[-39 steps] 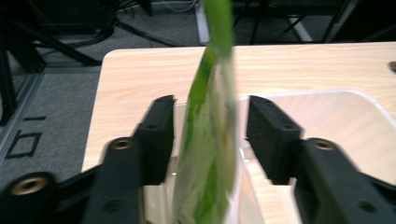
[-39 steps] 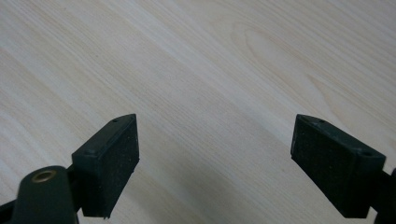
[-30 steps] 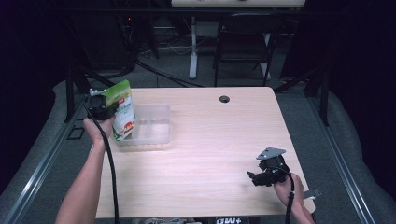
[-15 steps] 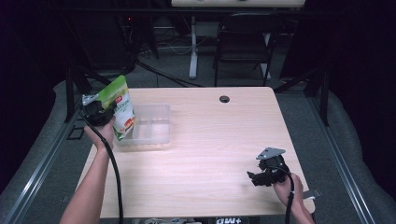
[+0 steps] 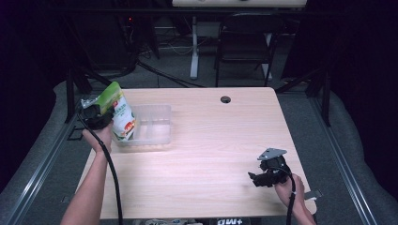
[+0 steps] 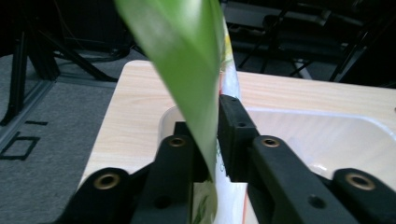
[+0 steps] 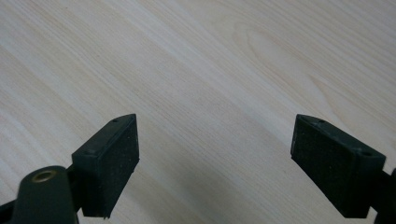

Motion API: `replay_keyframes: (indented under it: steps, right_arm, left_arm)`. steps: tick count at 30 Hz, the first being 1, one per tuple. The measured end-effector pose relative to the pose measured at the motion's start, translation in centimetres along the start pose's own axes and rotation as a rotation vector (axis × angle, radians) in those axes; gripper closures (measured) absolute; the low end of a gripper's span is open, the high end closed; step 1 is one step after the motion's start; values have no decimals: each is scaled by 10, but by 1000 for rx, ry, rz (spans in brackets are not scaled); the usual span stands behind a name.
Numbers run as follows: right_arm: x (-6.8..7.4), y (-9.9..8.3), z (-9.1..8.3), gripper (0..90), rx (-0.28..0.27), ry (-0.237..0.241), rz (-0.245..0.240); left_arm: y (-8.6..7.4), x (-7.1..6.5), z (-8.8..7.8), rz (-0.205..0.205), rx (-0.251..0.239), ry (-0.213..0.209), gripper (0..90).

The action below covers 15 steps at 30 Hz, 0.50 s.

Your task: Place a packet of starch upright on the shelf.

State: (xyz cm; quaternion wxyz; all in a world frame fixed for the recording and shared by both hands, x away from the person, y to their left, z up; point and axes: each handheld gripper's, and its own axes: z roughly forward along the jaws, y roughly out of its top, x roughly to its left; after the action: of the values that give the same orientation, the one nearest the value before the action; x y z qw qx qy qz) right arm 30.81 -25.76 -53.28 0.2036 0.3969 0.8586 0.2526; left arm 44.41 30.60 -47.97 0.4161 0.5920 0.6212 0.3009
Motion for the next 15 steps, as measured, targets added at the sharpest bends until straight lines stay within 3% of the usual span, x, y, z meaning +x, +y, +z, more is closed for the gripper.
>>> replay_keyframes:
  steps: [8, 10, 15]
  right_arm:
    - [0, 1, 0, 148, 7, 6, -6]
    - [0, 1, 1, 148, 6, 5, -4]
    - [0, 0, 0, 148, 0, 7, -1]
  left_arm:
    - [-1, 9, -1, -17, 7, 1, 635]
    - [0, 10, -3, -9, 16, 5, 619]
    - [5, 7, -8, 32, -1, 42, 451]
